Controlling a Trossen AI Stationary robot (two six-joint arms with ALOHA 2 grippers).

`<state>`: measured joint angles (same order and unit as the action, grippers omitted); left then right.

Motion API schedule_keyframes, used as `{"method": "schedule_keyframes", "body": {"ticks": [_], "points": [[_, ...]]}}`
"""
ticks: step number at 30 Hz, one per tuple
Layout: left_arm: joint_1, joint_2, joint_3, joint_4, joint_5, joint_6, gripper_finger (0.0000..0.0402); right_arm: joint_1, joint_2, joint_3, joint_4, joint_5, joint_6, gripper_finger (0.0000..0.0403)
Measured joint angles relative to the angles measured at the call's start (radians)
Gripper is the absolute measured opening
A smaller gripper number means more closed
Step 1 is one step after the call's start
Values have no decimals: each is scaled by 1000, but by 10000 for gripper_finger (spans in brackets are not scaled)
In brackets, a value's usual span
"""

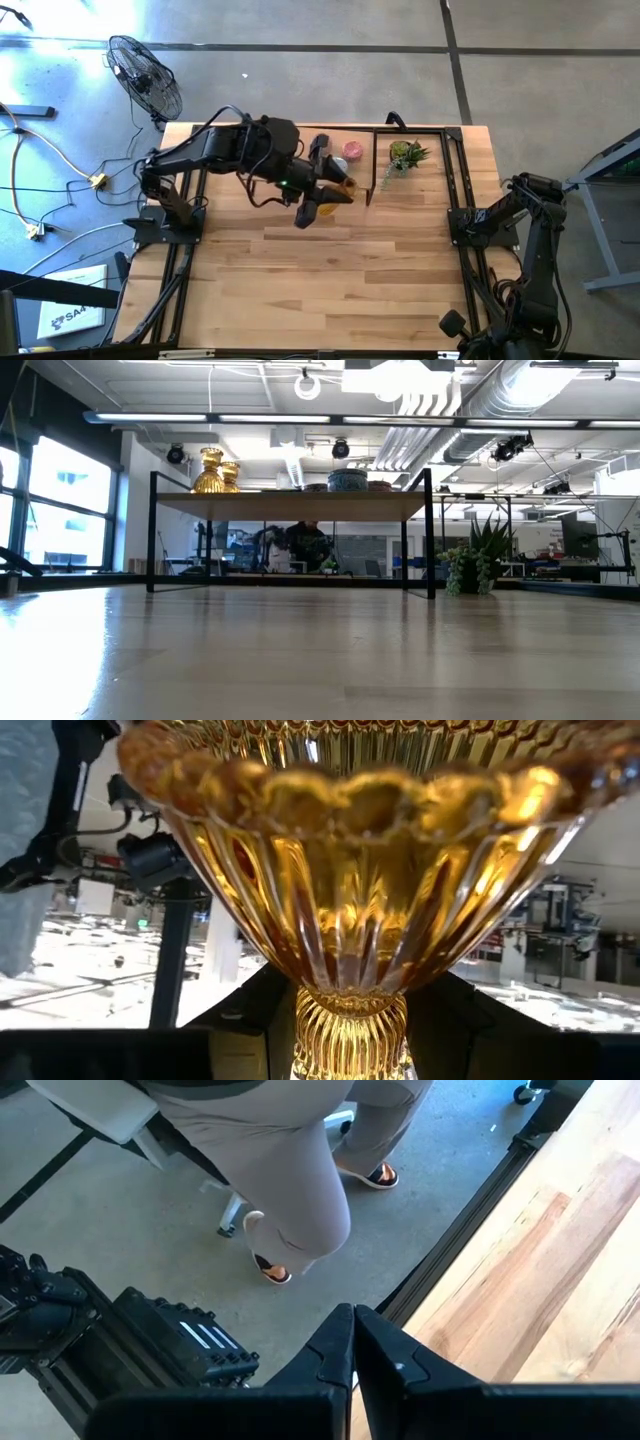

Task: Pick & Place candle stick holders
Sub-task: Put the yellow glass candle holder on the shelf

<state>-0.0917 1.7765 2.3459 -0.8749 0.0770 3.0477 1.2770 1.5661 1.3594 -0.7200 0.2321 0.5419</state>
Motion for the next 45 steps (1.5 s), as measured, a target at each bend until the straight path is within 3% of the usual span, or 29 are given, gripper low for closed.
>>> {"method": "schedule_keyframes", "body": {"ticks": [30, 36, 45], "points": [[0, 1, 0, -3, -4, -99, 134, 0, 0, 0, 0, 0, 0, 4], [0, 1, 0, -26, -20, -192, 134, 0, 0, 0, 0, 0, 0, 3], [0, 1, 0, -7, -35, -135, 134, 0, 0, 0, 0, 0, 0, 3]]}}
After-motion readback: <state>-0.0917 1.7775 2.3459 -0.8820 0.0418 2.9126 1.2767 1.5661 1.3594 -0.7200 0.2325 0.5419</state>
